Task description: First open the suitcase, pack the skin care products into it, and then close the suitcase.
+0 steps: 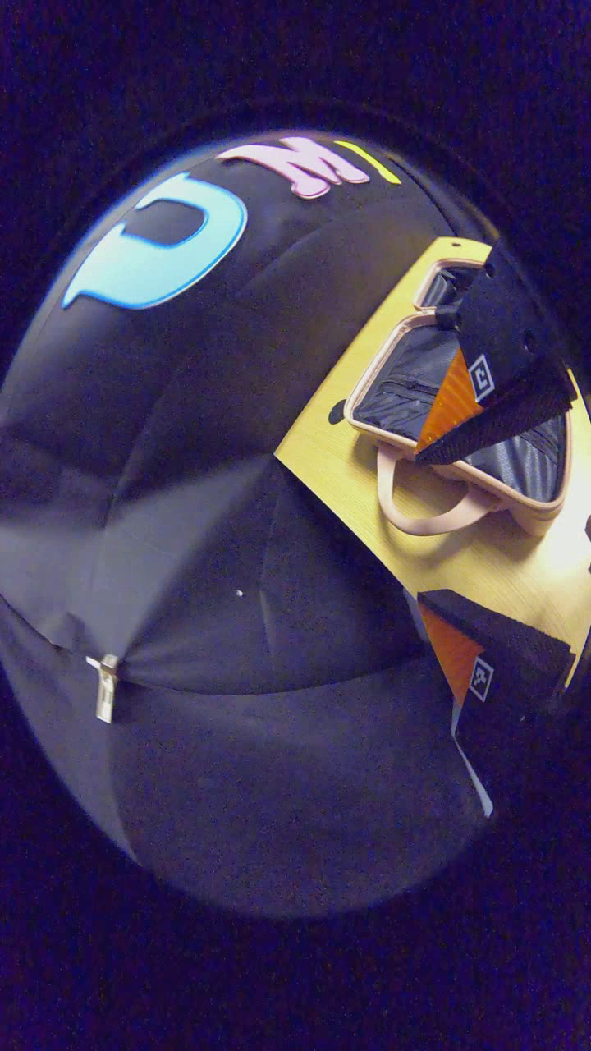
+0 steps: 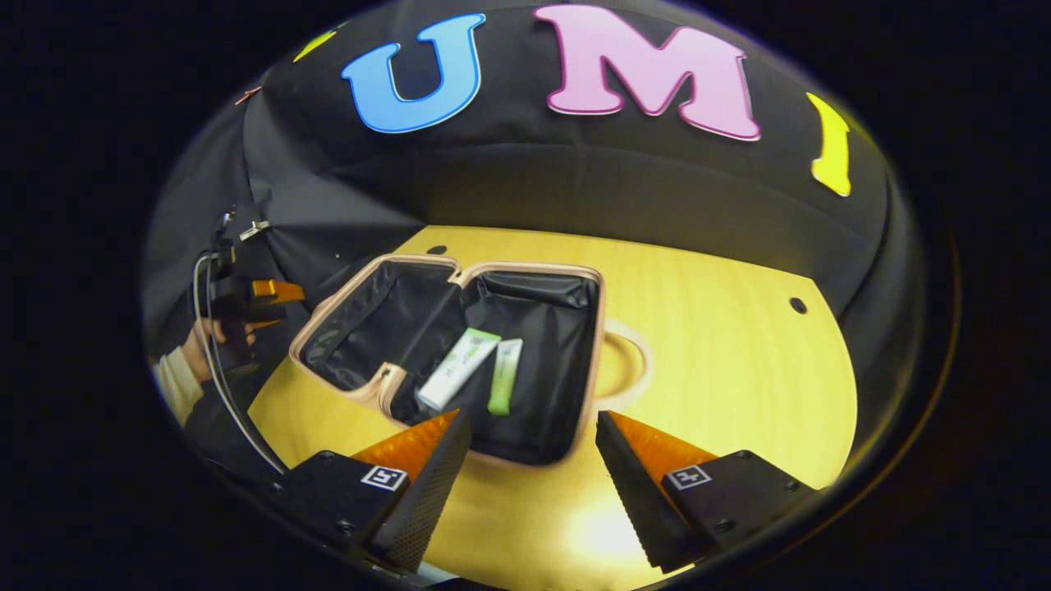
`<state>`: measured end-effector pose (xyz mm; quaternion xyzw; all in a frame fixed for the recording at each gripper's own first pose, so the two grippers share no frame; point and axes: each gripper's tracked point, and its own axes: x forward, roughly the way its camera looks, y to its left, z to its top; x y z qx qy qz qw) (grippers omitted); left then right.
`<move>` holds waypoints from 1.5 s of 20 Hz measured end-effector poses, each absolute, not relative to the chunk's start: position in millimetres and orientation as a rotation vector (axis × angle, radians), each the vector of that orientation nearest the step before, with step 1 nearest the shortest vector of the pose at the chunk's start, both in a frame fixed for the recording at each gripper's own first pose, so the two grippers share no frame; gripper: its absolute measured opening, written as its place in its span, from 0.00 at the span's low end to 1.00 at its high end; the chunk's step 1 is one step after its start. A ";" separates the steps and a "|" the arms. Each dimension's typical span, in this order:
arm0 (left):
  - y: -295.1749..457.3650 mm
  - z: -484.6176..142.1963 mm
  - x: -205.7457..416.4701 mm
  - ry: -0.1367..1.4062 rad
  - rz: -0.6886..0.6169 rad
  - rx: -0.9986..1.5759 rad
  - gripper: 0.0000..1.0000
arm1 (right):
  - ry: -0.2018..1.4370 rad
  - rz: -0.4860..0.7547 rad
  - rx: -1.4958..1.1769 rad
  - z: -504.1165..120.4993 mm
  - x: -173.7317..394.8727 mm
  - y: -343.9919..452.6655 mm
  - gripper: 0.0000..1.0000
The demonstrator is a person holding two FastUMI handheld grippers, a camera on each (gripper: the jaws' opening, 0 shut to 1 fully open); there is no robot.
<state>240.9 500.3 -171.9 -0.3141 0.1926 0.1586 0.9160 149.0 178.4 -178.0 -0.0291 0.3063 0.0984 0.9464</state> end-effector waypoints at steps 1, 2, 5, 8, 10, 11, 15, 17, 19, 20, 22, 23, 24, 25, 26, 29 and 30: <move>502.2 -178.7 248.5 0.417 0.304 -0.735 0.95 | 0.639 0.151 -0.070 -180.3 134.3 160.9 0.98; 503.3 -193.0 259.4 0.444 0.291 -0.807 0.95 | 0.643 0.103 -0.054 -180.9 121.4 146.8 0.98; 504.1 -219.7 267.9 0.527 0.271 -0.839 0.89 | 0.665 0.031 0.048 -189.9 93.9 132.5 0.98; 491.6 -225.5 280.7 0.560 0.239 -0.831 0.60 | 0.706 -0.015 0.017 -200.7 79.0 109.1 0.98; 490.7 -223.5 285.3 0.556 0.259 -0.839 0.29 | 0.701 -0.021 0.028 -196.1 74.2 104.1 0.98; 491.5 -220.0 284.9 0.551 0.263 -0.828 0.21 | 0.696 -0.020 0.032 -193.8 74.1 102.6 0.98; 477.6 -167.5 277.8 0.475 0.264 -0.603 0.06 | 0.676 -0.034 0.050 -183.0 75.0 85.0 0.98; 468.0 -116.1 267.8 0.406 0.264 -0.491 0.10 | 0.666 -0.038 0.065 -176.7 78.5 76.6 0.98; 447.7 -55.2 259.5 0.334 0.242 -0.422 0.06 | 0.647 -0.039 0.073 -168.7 83.6 64.6 0.98; 430.5 -22.6 251.7 0.303 0.221 -0.398 0.06 | 0.630 -0.039 0.075 -163.0 87.2 58.6 0.98; 379.0 35.5 236.9 0.247 0.156 -0.362 0.06 | 0.608 -0.031 0.074 -152.7 93.4 46.0 0.98; 348.1 54.2 232.3 0.228 0.121 -0.351 0.06 | 0.601 -0.024 0.077 -149.3 96.2 38.6 0.98; 316.2 70.3 228.9 0.215 0.088 -0.340 0.06 | 0.594 -0.018 0.085 -144.9 99.6 32.1 0.98; 280.2 79.7 229.6 0.204 0.055 -0.329 0.06 | 0.586 -0.015 0.099 -141.1 103.9 24.5 0.98; 244.0 88.1 230.5 0.196 0.018 -0.323 0.06 | 0.577 -0.014 0.116 -138.3 107.9 16.6 0.98; 135.6 82.9 241.6 0.212 -0.087 -0.304 0.06 | 0.545 -0.012 0.166 -128.5 120.3 -7.9 0.98; 102.8 73.8 248.4 0.226 -0.115 -0.309 0.06 | 0.539 -0.010 0.180 -126.2 124.0 -16.3 0.98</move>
